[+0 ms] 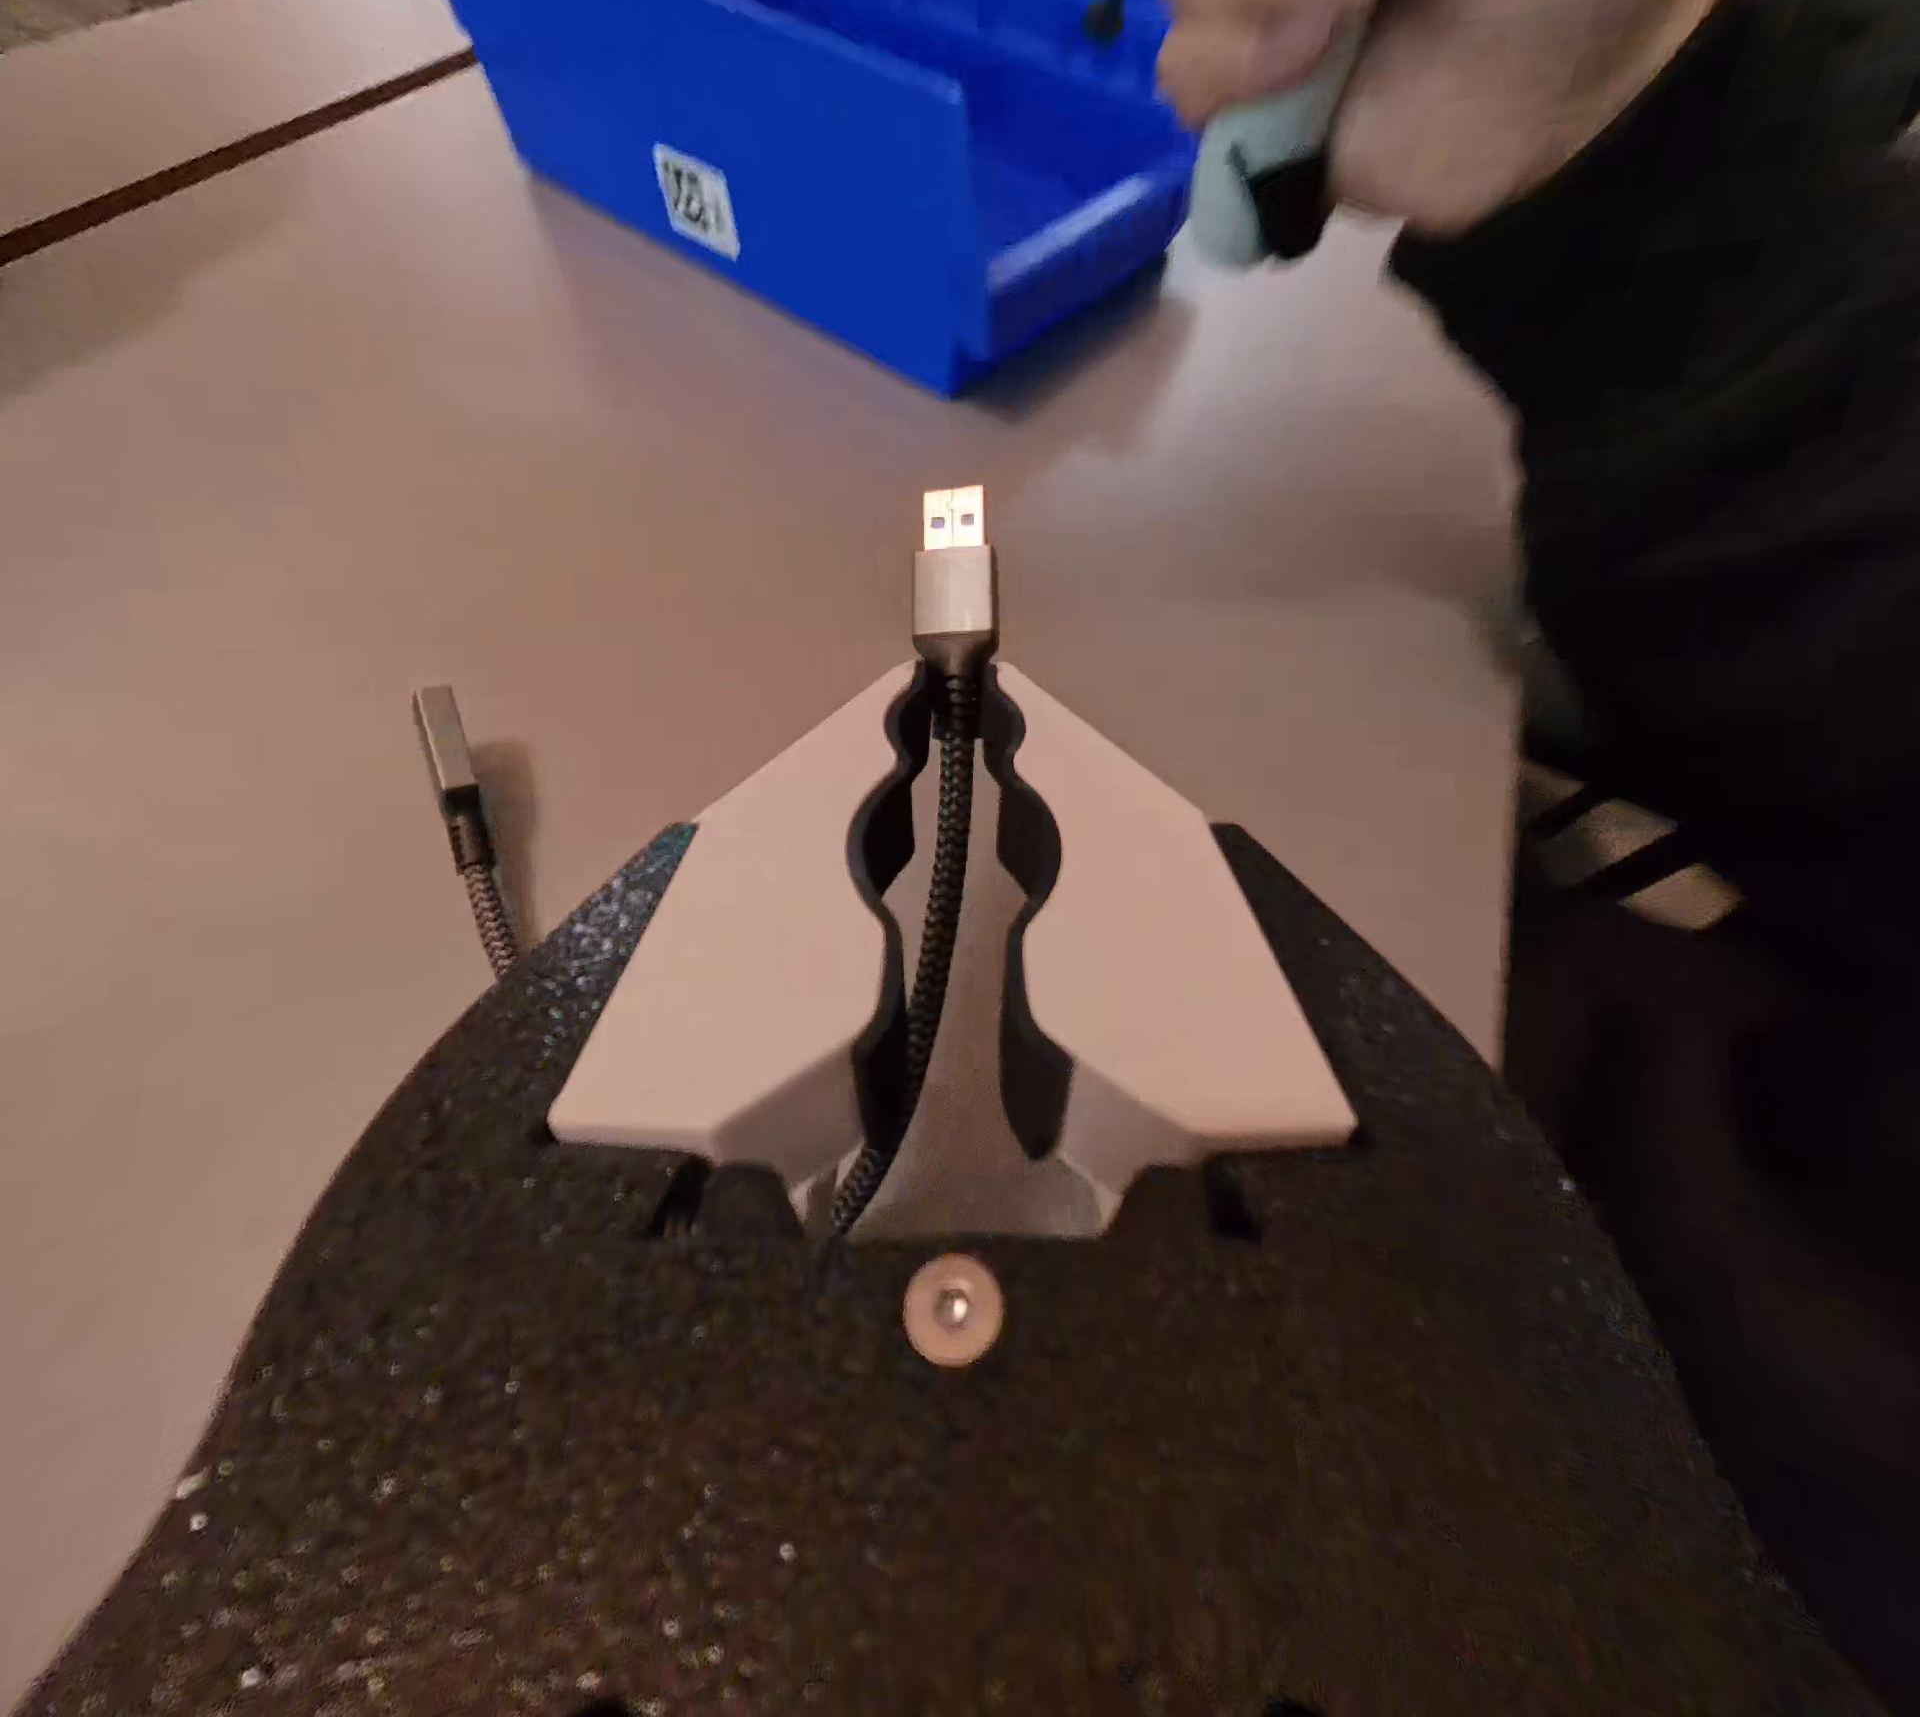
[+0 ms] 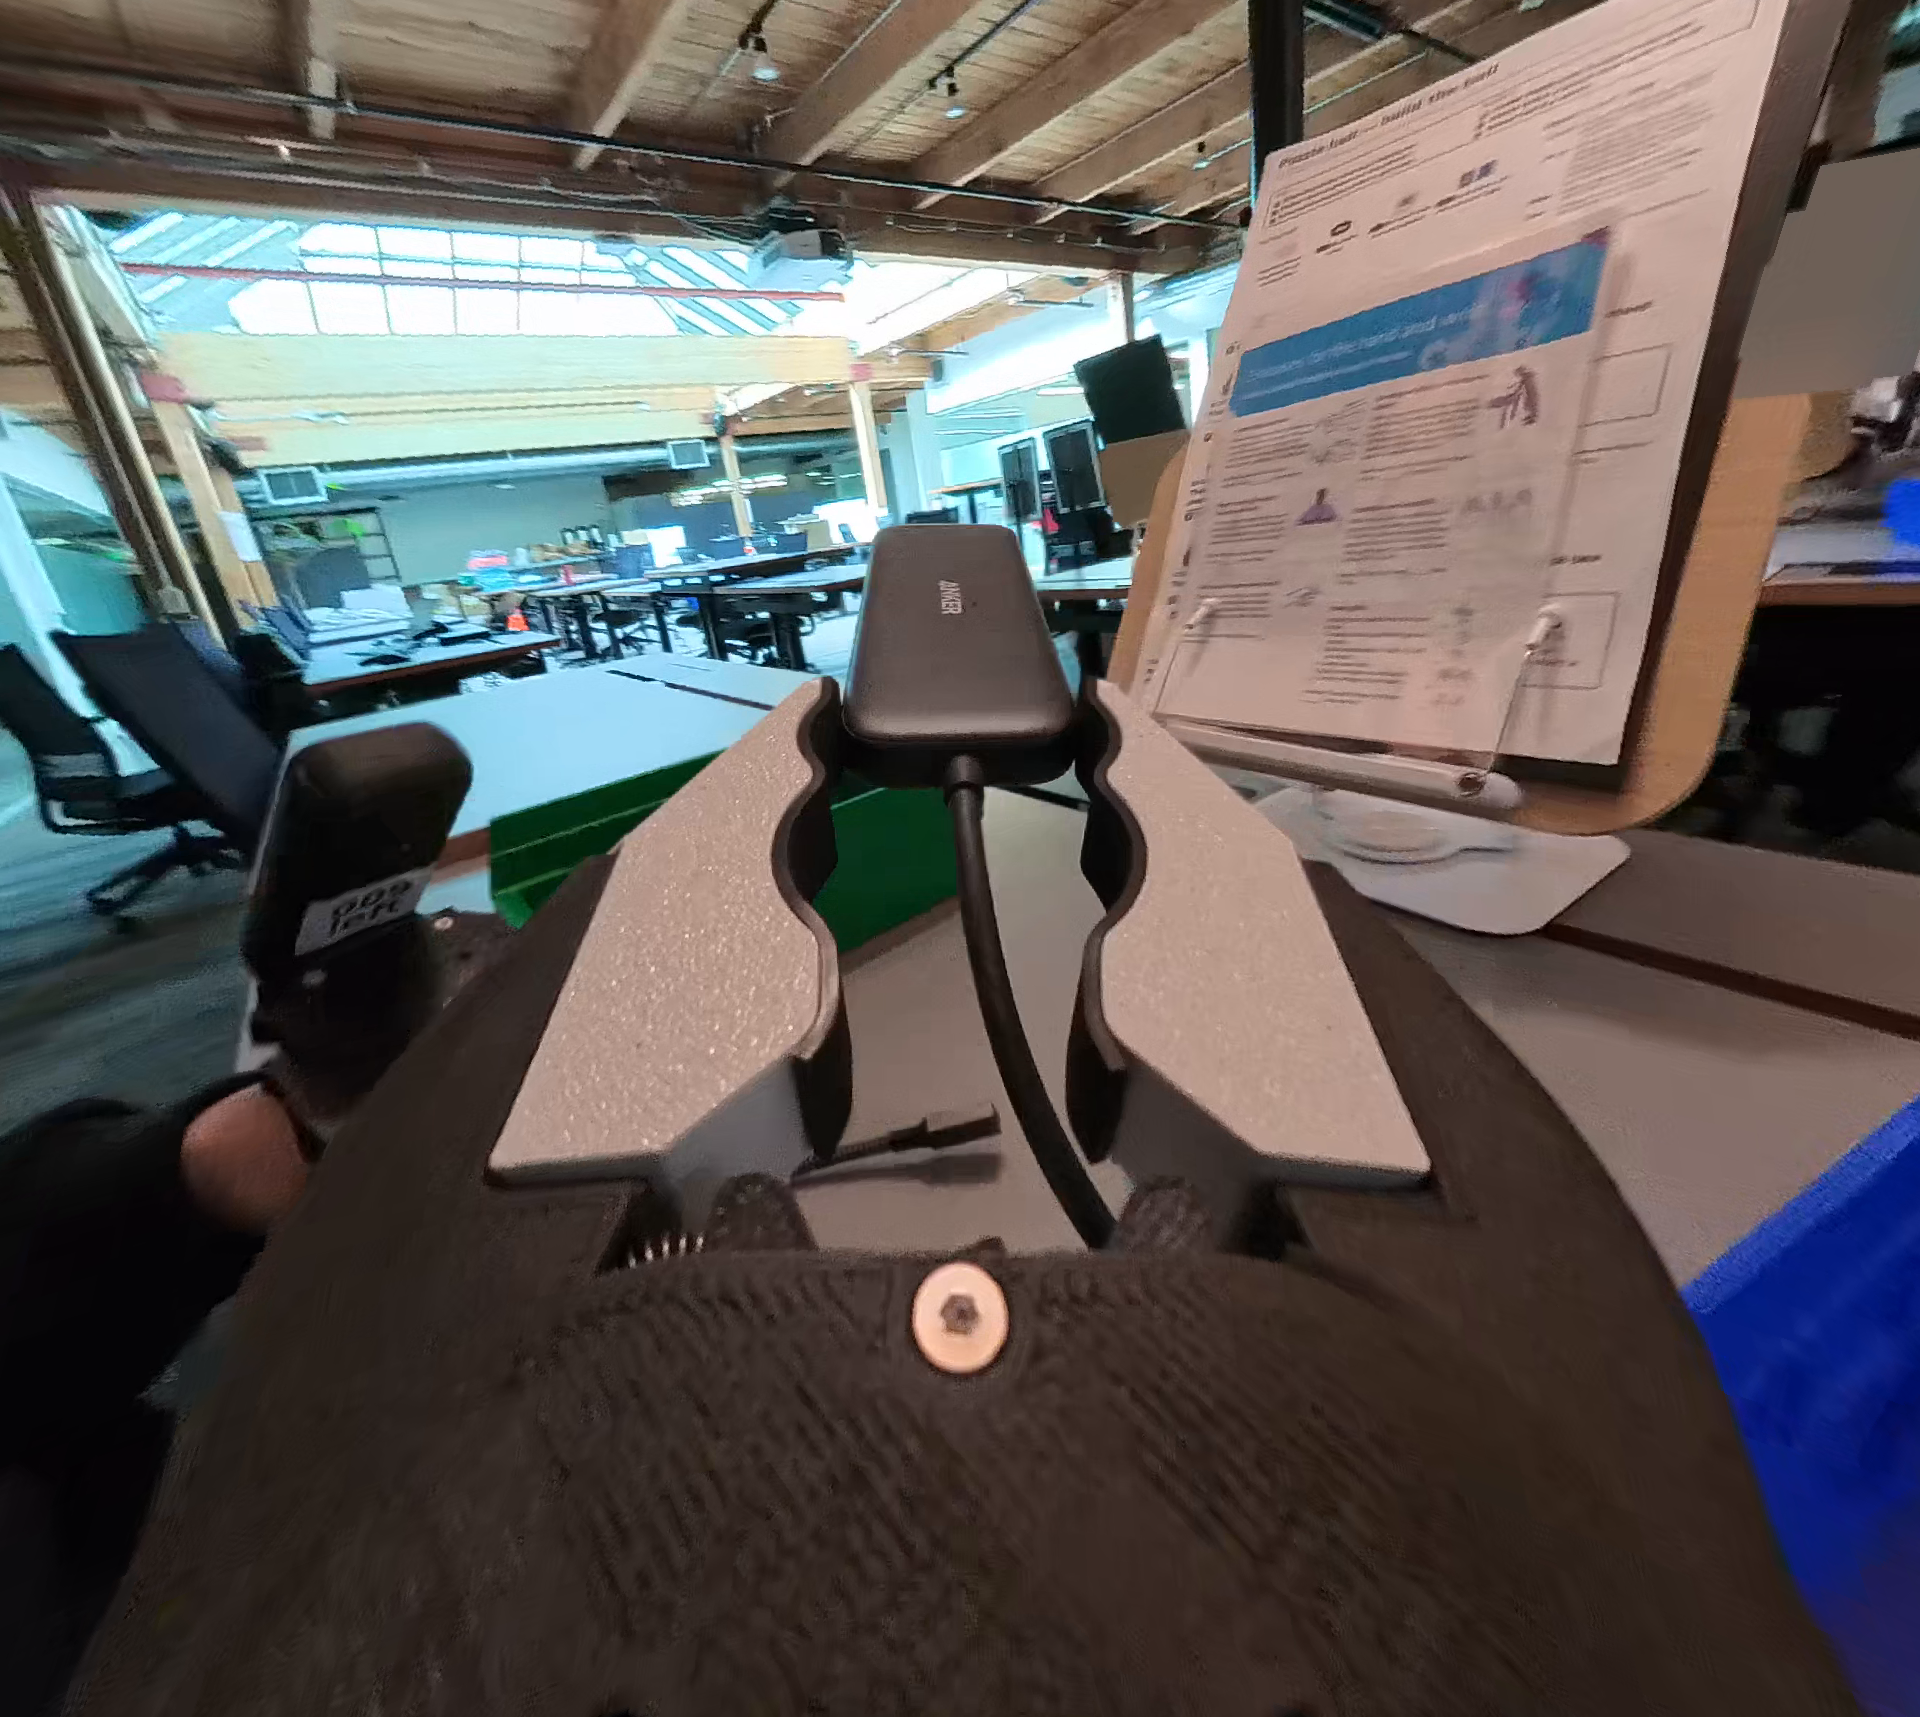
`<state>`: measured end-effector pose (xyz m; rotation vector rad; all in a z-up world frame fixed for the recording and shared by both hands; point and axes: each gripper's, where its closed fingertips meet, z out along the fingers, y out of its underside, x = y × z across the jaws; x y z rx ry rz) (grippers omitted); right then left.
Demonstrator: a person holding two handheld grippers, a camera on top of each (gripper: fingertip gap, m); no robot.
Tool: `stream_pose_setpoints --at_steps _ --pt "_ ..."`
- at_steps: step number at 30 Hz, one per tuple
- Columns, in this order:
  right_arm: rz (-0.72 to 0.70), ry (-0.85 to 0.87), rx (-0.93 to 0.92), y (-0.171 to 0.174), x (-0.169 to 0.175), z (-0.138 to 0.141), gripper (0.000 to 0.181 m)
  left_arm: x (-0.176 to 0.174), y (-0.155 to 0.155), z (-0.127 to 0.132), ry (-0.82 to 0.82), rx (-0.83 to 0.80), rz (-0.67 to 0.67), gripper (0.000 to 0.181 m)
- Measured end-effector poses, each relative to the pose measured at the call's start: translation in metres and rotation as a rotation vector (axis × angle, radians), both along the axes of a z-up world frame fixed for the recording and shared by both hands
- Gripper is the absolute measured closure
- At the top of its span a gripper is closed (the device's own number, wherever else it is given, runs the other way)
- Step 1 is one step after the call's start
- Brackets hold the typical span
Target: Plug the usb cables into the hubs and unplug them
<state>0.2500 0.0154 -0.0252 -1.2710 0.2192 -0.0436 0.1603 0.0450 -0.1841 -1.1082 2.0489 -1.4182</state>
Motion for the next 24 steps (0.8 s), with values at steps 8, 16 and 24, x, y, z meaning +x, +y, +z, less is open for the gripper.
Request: stream_pose_setpoints --at_steps 8,16,24 --pt "-0.026 0.011 -0.007 0.003 0.002 -0.001 0.137 -0.039 0.001 0.096 -0.075 -0.506 -0.192 0.174" --pt "-0.036 -0.052 -0.037 0.009 -0.008 0.002 0.137 -0.077 0.013 0.138 -0.104 -0.865 -0.491 0.174" --pt "-0.033 -0.08 -0.028 0.006 -0.012 0.007 0.137 -0.106 0.003 0.137 -0.345 -0.665 -0.638 0.175"
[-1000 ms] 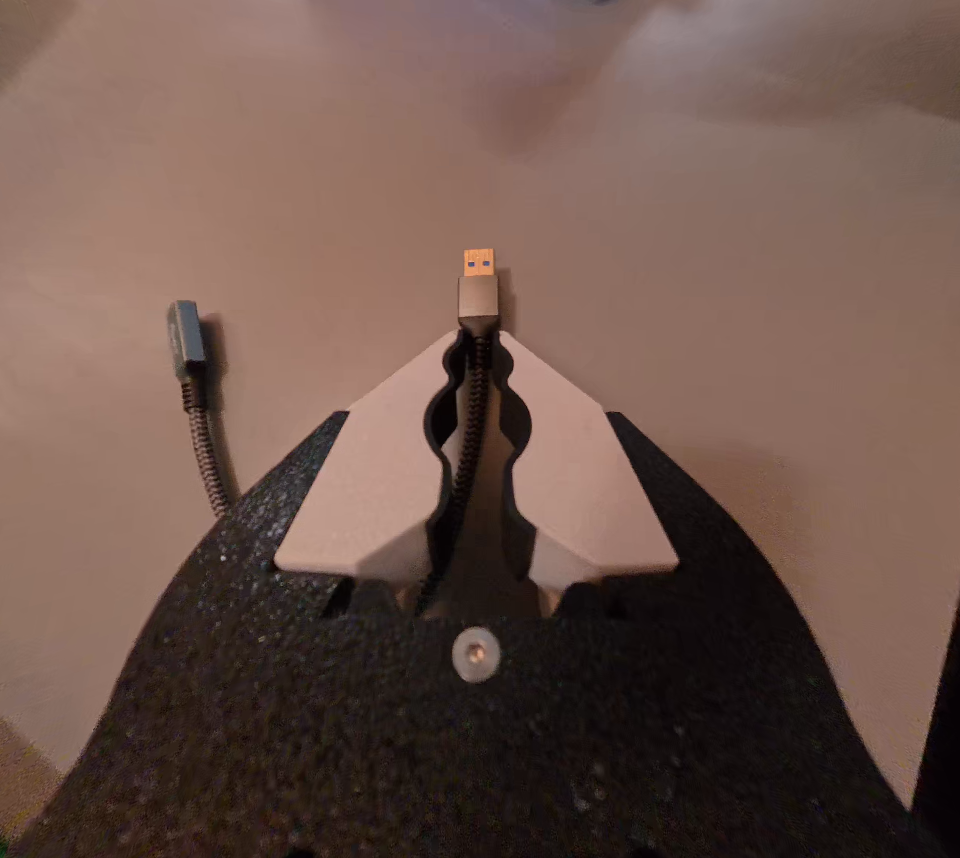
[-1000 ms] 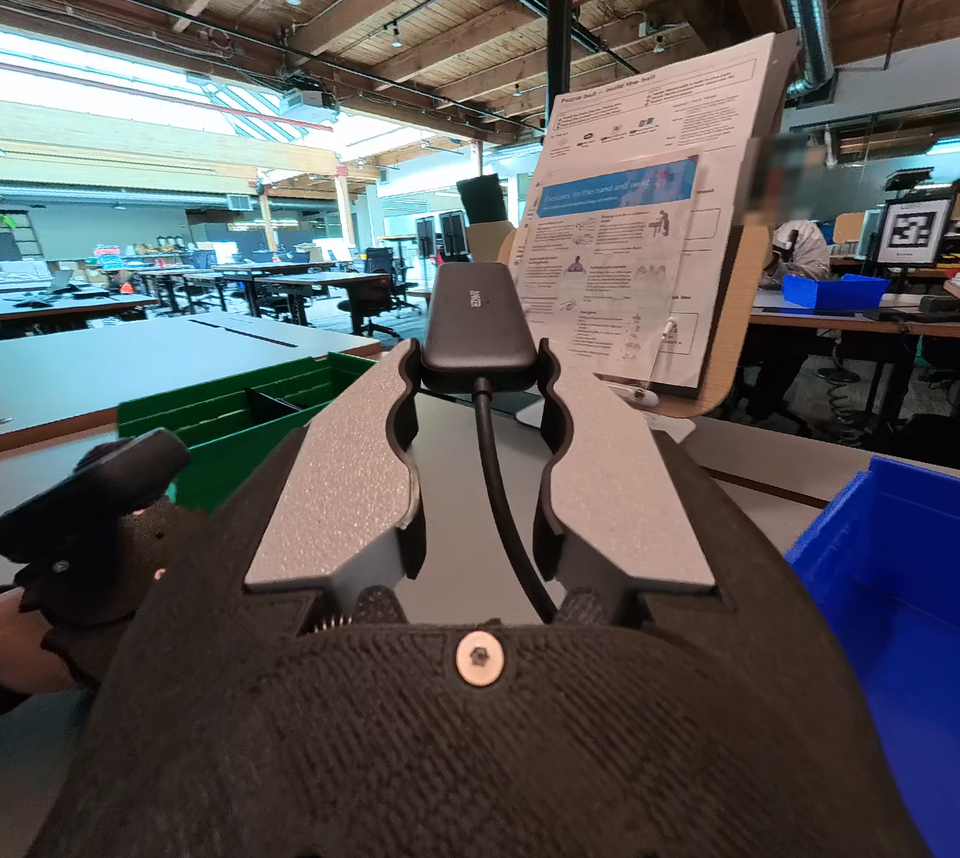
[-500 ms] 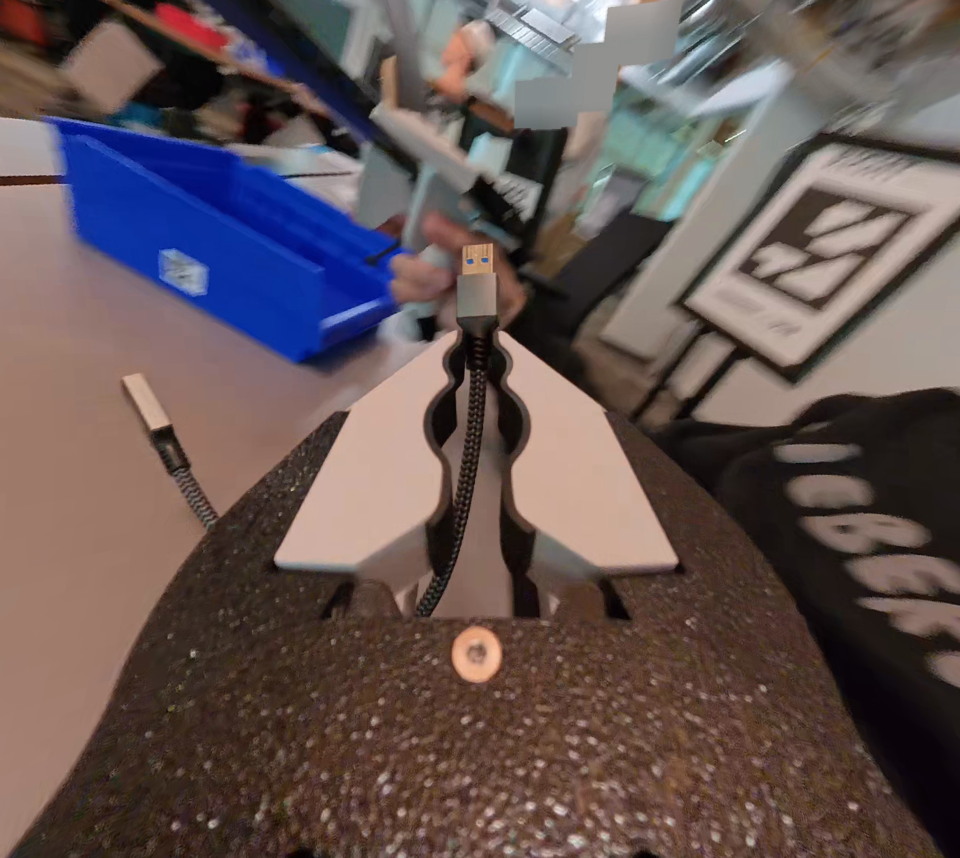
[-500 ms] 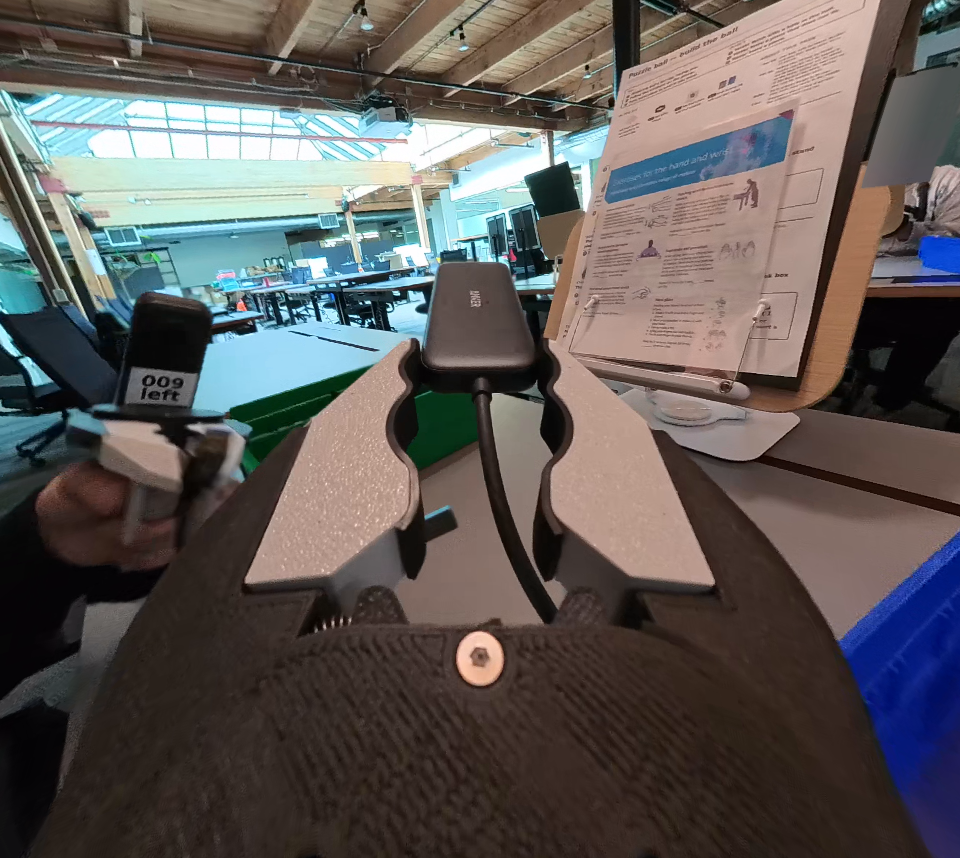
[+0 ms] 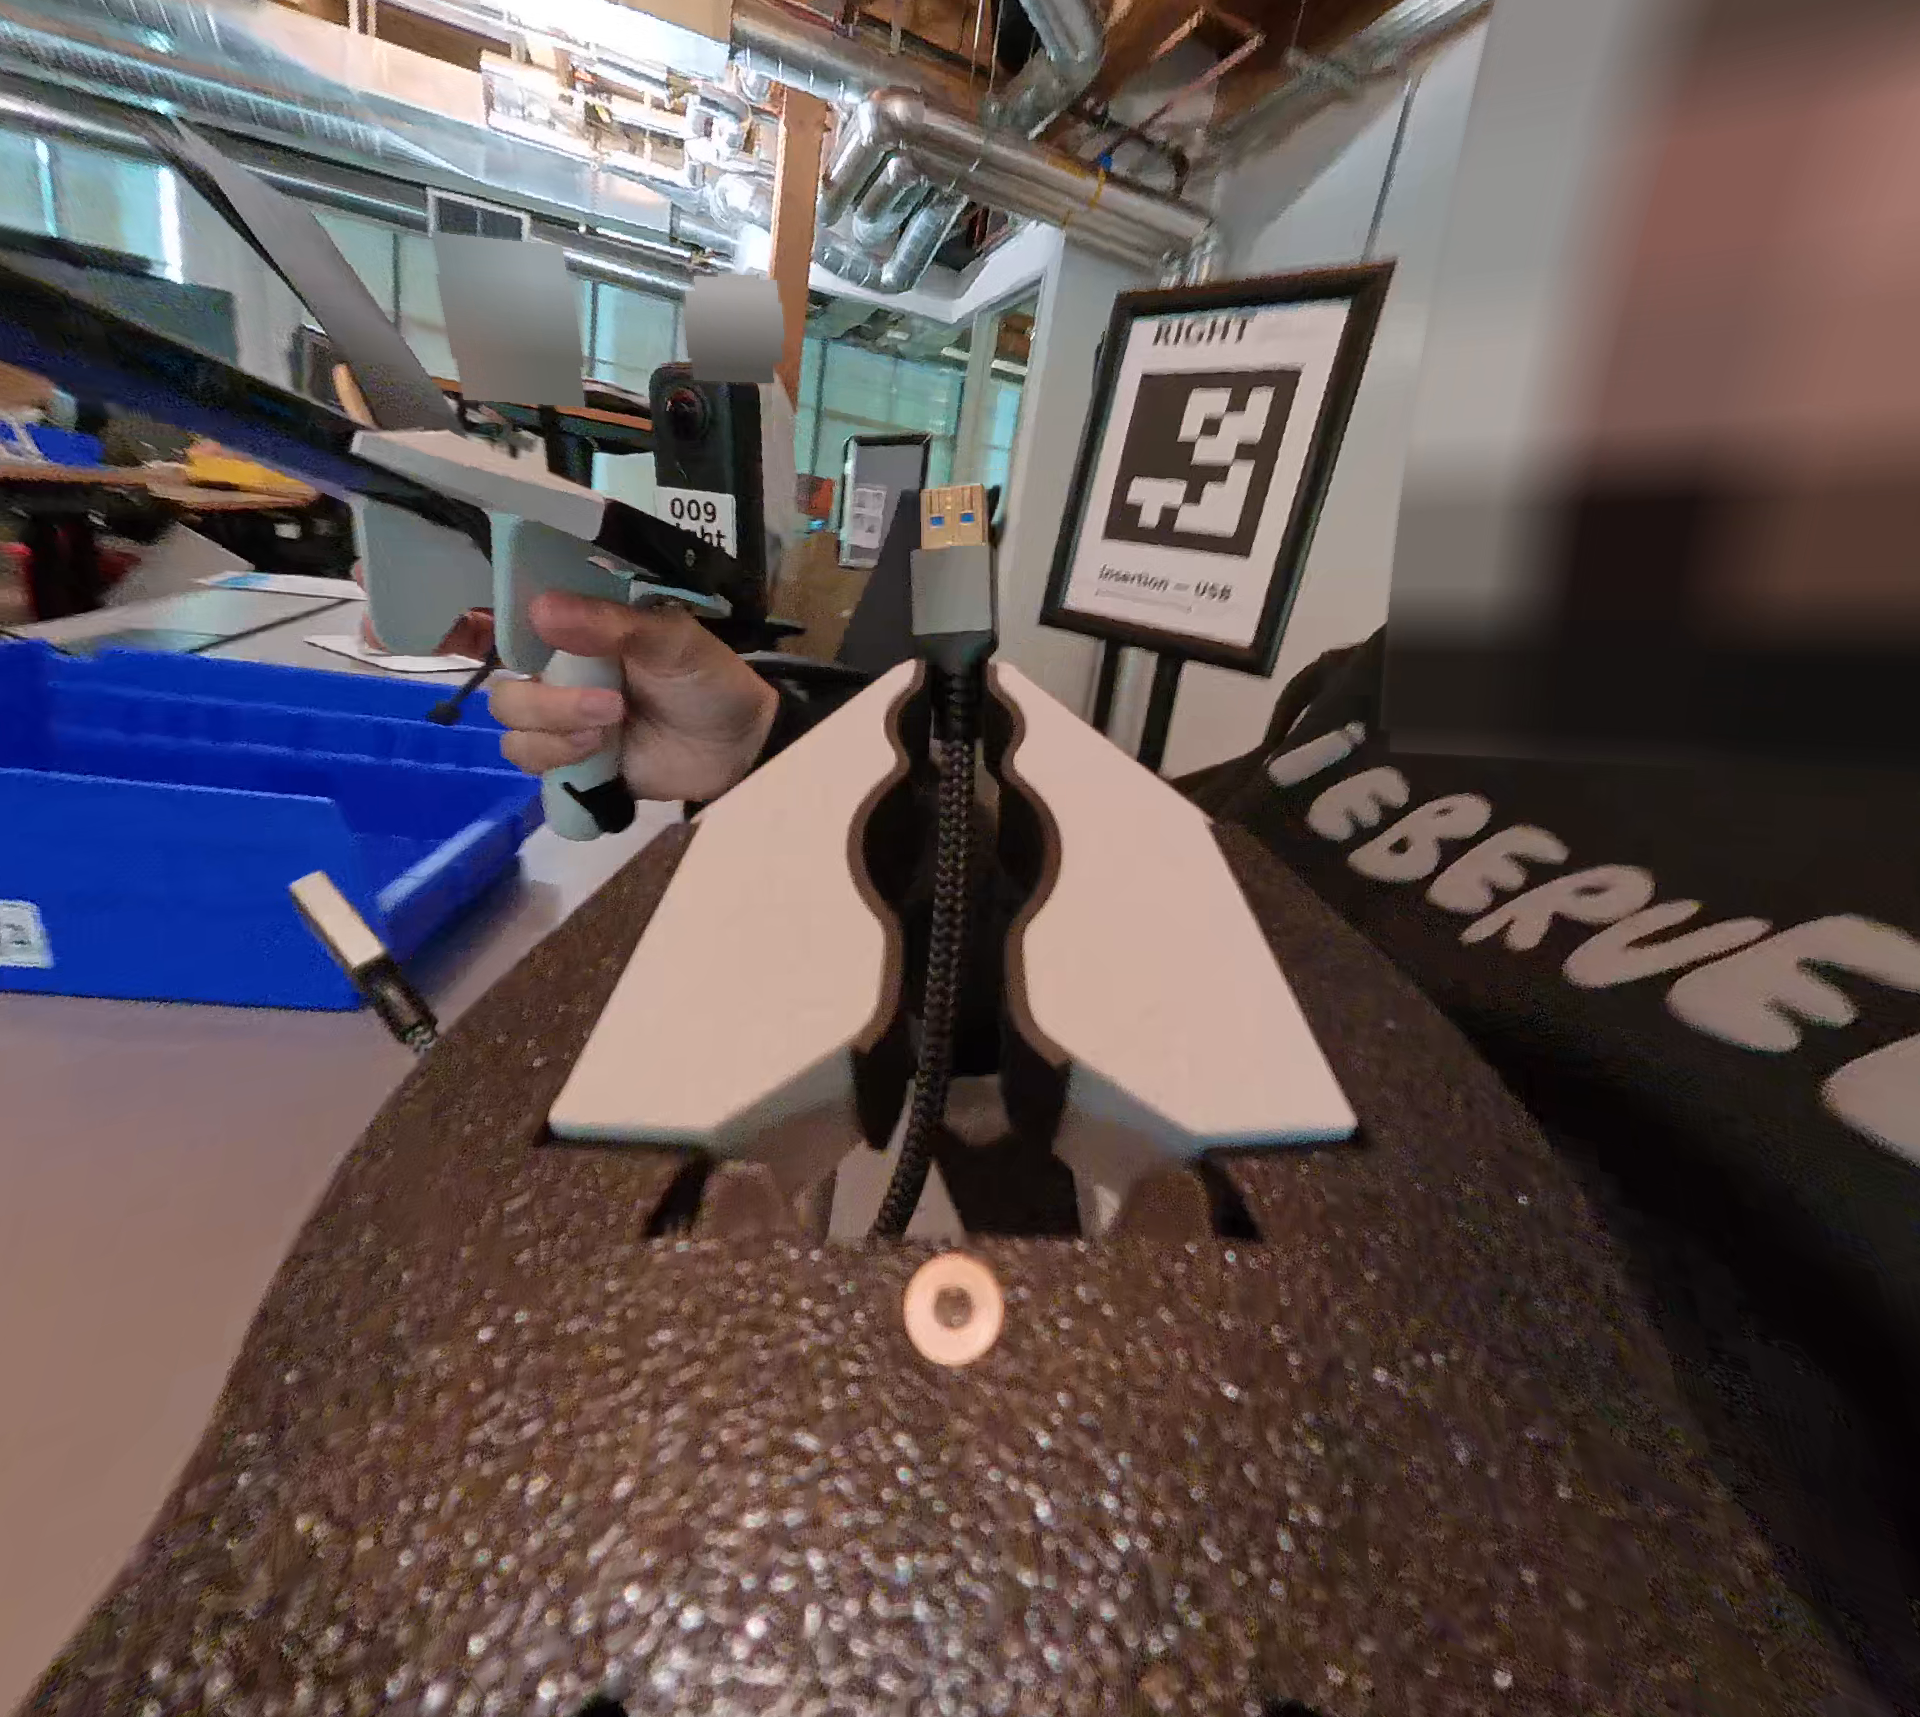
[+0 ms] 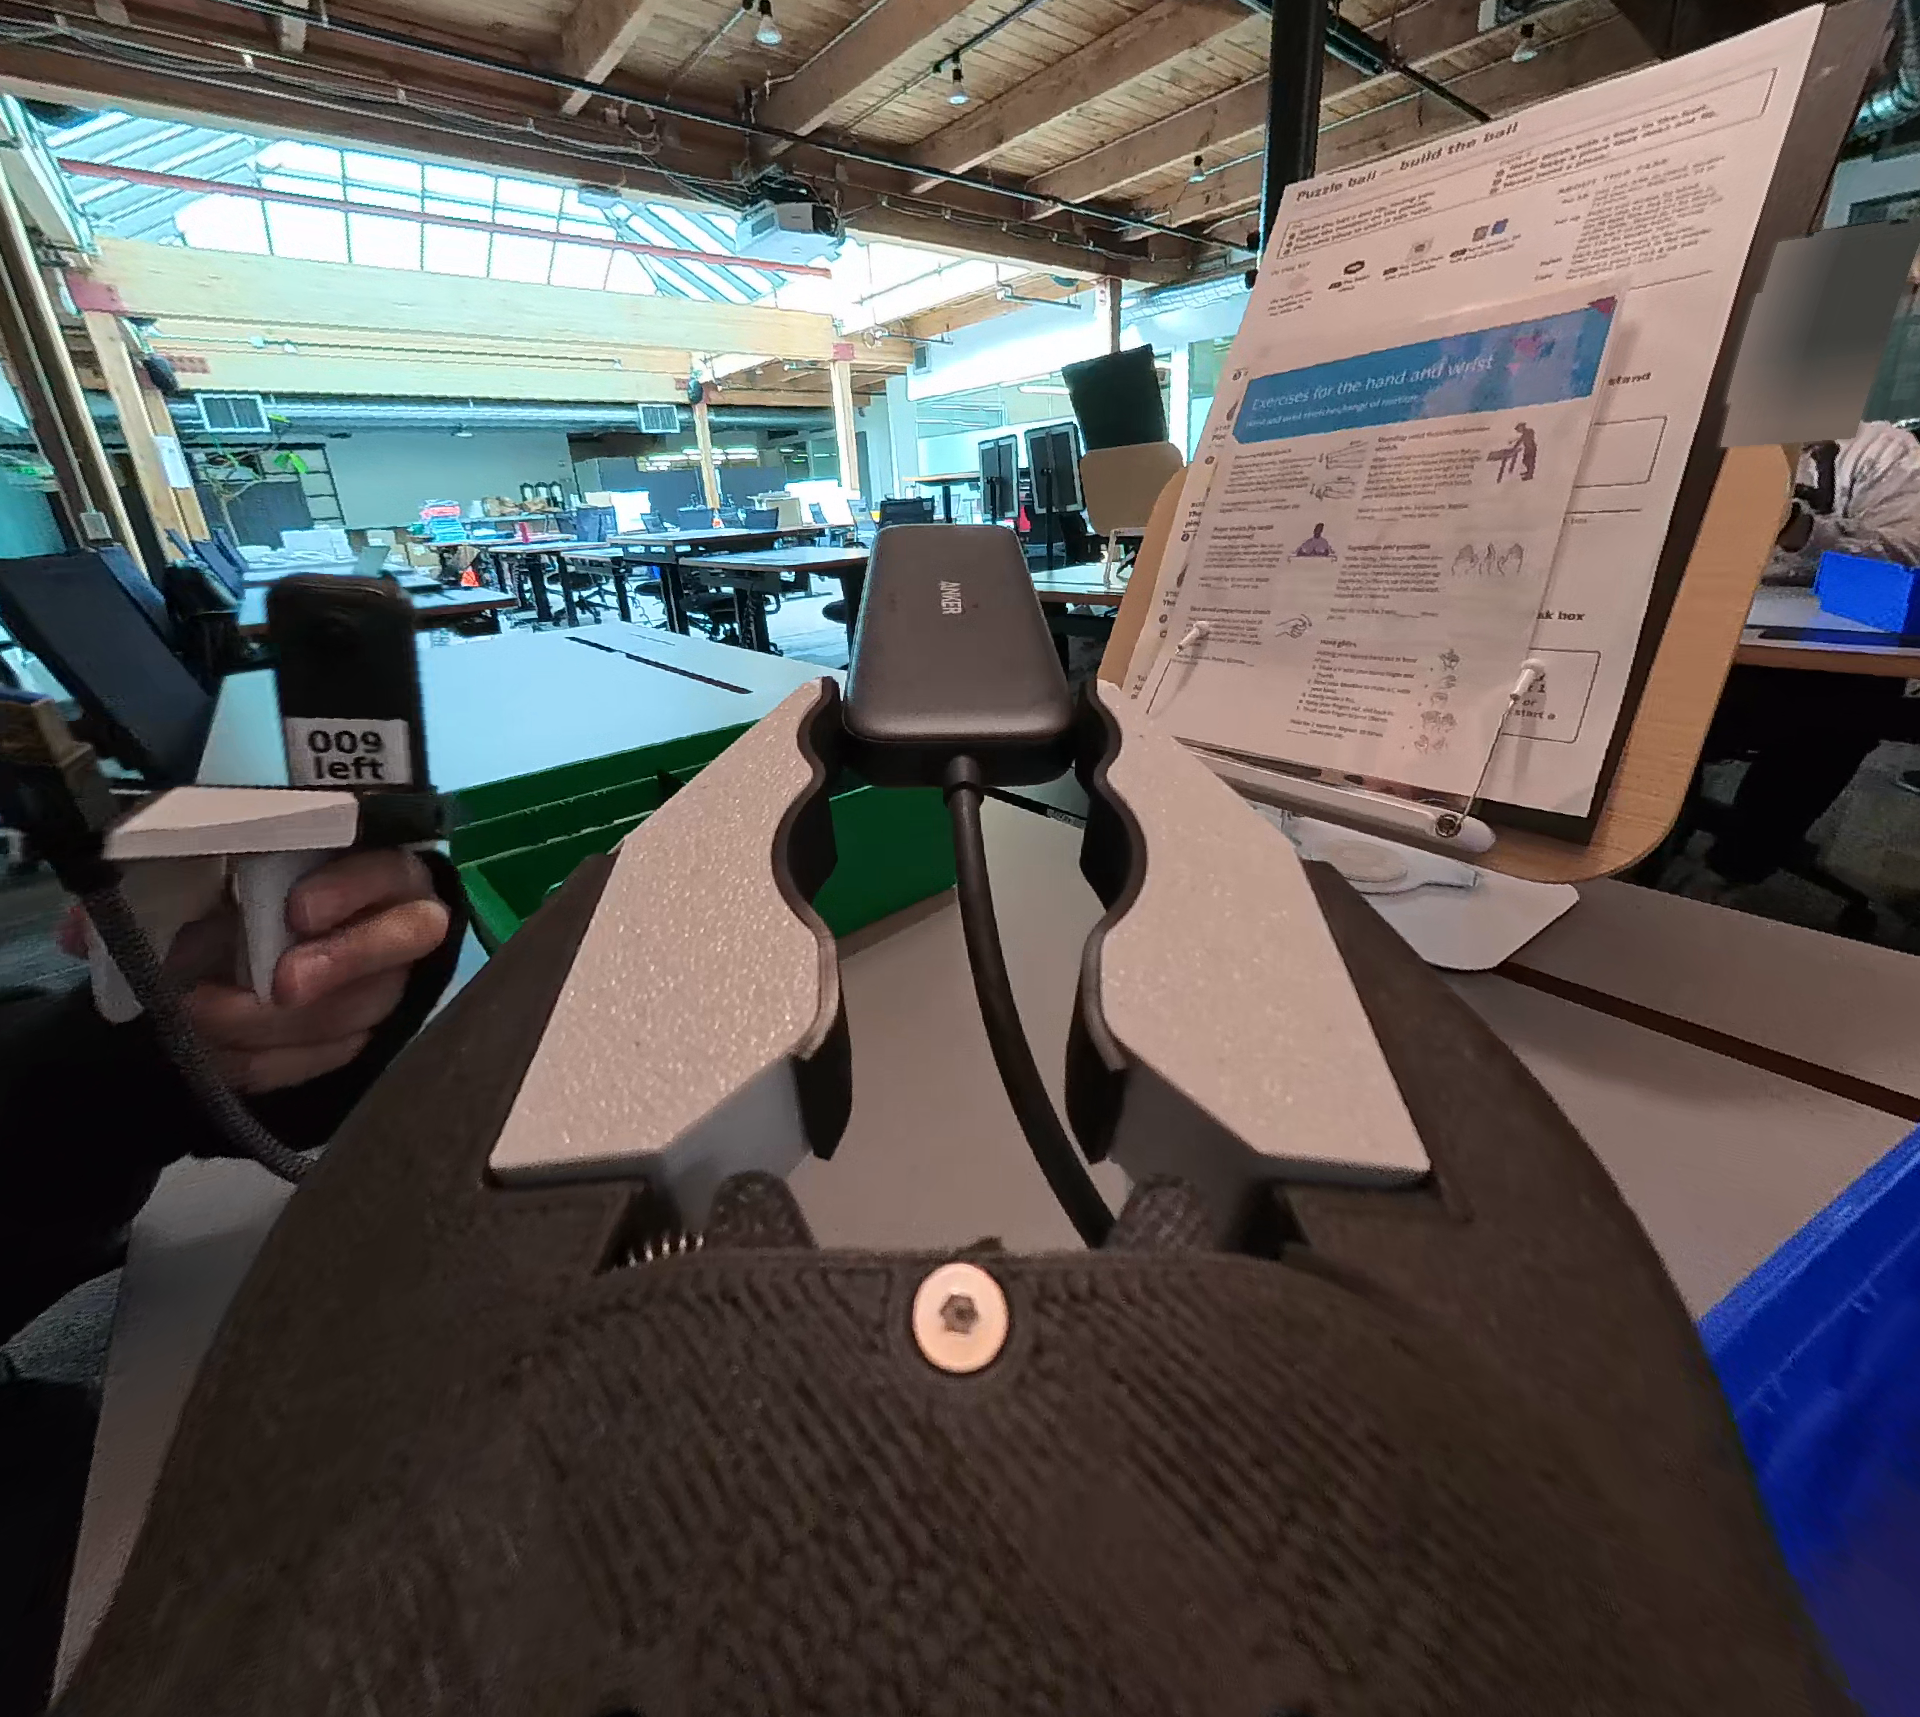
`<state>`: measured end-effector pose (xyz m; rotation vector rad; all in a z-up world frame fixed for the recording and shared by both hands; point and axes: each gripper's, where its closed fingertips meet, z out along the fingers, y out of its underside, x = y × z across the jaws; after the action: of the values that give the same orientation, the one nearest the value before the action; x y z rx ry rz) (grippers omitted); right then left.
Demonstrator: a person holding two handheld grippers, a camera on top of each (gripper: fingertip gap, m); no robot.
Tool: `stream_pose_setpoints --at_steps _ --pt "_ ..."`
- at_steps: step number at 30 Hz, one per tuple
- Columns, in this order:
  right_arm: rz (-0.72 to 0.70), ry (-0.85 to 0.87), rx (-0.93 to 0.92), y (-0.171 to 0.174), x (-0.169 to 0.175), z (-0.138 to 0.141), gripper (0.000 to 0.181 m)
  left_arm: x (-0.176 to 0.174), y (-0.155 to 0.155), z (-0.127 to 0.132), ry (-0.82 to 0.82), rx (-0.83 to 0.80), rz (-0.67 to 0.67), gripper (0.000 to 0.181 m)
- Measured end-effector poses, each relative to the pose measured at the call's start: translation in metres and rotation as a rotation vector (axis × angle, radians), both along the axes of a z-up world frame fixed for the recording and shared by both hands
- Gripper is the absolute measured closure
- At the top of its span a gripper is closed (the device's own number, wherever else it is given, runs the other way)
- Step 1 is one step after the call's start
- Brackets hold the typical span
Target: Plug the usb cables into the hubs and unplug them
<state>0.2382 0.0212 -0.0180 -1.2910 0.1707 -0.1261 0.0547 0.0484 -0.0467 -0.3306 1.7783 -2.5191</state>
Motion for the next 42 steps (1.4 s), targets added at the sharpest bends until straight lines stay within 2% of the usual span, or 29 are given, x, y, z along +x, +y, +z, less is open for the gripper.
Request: stream_pose_setpoints --at_steps 5,7,9,12,14,17,18,20,23,25,27,30,33,35,36,39,42 --pt "-0.004 -0.002 -0.007 0.001 0.0 -0.001 0.137 0.014 -0.004 -0.016 -0.041 0.19 0.169 0.174" --pt "-0.011 -0.008 -0.021 0.003 0.0 -0.004 0.137 0.021 -0.005 -0.018 -0.002 0.205 0.208 0.174" --pt "-0.039 -0.017 -0.043 0.004 0.003 -0.007 0.137 0.031 -0.003 -0.01 0.163 0.086 0.197 0.174" --pt "-0.071 -0.03 -0.071 0.003 0.008 -0.01 0.137 0.037 -0.004 0.005 0.461 -0.235 -0.026 0.174" --pt "-0.083 -0.026 -0.07 0.0 0.011 -0.01 0.137 0.06 -0.006 -0.019 0.637 -0.284 -0.022 0.174" --pt "-0.089 -0.009 -0.061 -0.004 0.015 -0.009 0.137 0.094 -0.006 -0.076 0.831 -0.215 0.108 0.174" --pt "-0.092 -0.007 -0.062 -0.005 0.016 -0.01 0.137 0.103 -0.002 -0.09 0.846 -0.175 0.175 0.174" --pt "-0.104 -0.009 -0.071 -0.005 0.019 -0.012 0.137 0.119 0.013 -0.121 0.831 0.004 0.387 0.174" --pt "-0.113 -0.013 -0.088 -0.004 0.021 -0.016 0.137 0.139 0.054 -0.158 0.747 0.381 0.738 0.164" --pt "-0.112 -0.011 -0.091 -0.003 0.022 -0.017 0.137 0.148 0.077 -0.168 0.671 0.589 0.914 0.154" --pt "-0.111 -0.012 -0.093 -0.002 0.021 -0.018 0.137 0.15 0.084 -0.174 0.667 0.709 0.99 0.145" --pt "-0.114 -0.02 -0.096 -0.001 0.019 -0.017 0.137 0.148 0.083 -0.185 0.688 0.823 1.028 0.132" --pt "-0.111 -0.024 -0.097 -0.001 0.019 -0.017 0.137 0.144 0.073 -0.204 0.736 0.94 0.984 0.126" --pt "-0.108 -0.02 -0.096 -0.001 0.019 -0.017 0.137 0.149 0.079 -0.213 0.728 1.041 1.016 0.124" --pt "-0.106 -0.018 -0.097 -0.001 0.019 -0.018 0.137 0.154 0.076 -0.212 0.704 1.035 1.008 0.137" --pt "-0.105 -0.019 -0.097 -0.001 0.018 -0.018 0.137 0.157 0.068 -0.213 0.618 1.11 0.878 0.155" --pt "-0.103 -0.016 -0.093 -0.002 0.02 -0.017 0.137 0.155 0.066 -0.212 0.452 1.214 0.73 0.169"
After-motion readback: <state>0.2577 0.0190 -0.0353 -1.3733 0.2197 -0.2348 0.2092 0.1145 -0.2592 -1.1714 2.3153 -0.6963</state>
